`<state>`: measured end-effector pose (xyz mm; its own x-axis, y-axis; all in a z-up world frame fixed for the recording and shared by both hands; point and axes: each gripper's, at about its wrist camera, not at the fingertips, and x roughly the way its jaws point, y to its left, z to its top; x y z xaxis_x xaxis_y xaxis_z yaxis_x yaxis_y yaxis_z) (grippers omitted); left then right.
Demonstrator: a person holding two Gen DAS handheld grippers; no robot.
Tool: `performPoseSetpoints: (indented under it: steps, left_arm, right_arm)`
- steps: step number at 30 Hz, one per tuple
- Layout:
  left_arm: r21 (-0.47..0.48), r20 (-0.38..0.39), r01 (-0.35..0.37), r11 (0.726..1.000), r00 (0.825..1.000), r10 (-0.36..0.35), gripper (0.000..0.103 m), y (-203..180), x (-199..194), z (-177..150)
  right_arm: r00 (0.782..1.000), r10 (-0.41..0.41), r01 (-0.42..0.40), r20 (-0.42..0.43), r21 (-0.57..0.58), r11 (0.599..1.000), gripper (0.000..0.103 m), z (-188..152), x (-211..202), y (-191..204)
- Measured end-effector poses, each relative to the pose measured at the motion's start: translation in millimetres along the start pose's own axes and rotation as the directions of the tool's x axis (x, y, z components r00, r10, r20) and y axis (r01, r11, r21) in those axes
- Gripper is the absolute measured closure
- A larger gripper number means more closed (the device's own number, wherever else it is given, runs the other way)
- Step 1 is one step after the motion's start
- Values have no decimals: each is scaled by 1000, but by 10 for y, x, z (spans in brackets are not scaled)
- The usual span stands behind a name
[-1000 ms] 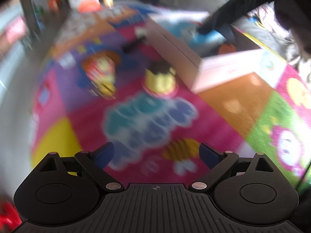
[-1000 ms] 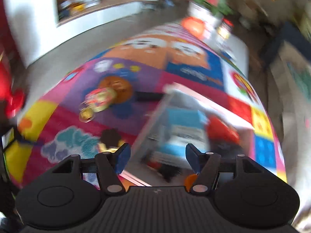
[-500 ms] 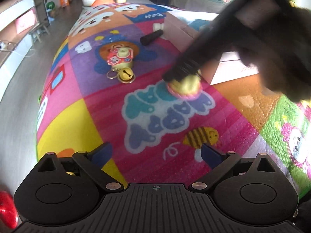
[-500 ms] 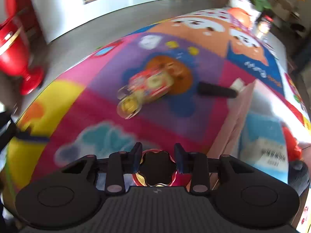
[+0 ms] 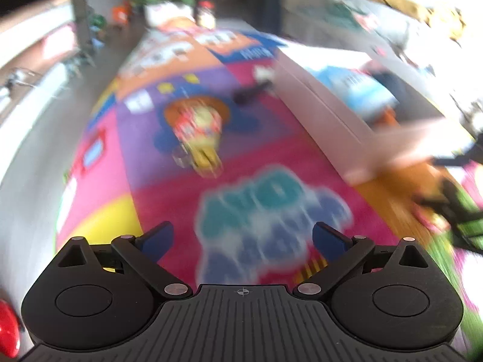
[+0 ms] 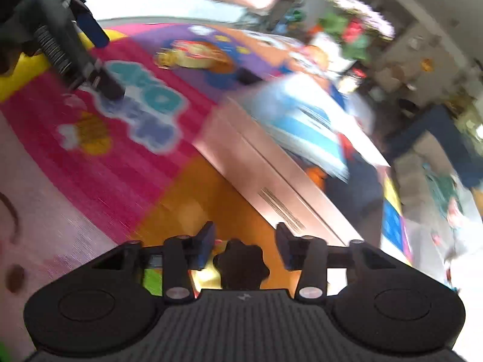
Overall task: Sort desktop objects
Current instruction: 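Grasp the yellow pudding toy with the right gripper while the left grasps the pink keychain, then lift the pudding toy with the right gripper while the left lifts the pink keychain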
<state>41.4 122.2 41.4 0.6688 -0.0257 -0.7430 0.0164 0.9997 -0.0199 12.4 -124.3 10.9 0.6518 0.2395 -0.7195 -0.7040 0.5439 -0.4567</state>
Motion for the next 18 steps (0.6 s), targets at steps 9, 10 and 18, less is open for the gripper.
performPoseSetpoints:
  steps: [9, 10, 18]
  left_arm:
    - [0, 101, -229, 974, 969, 227, 27, -6, 703, 506]
    - [-5, 92, -232, 973, 968, 232, 26, 1, 768, 542]
    - [85, 131, -223, 971, 969, 211, 51, -251, 636, 416]
  right_arm:
    - [991, 77, -123, 107, 548, 827, 7, -761, -159, -556]
    - [991, 72, -123, 112, 576, 808, 4, -825, -154, -561]
    - [987, 87, -158, 139, 665, 730, 0, -1058, -91, -561]
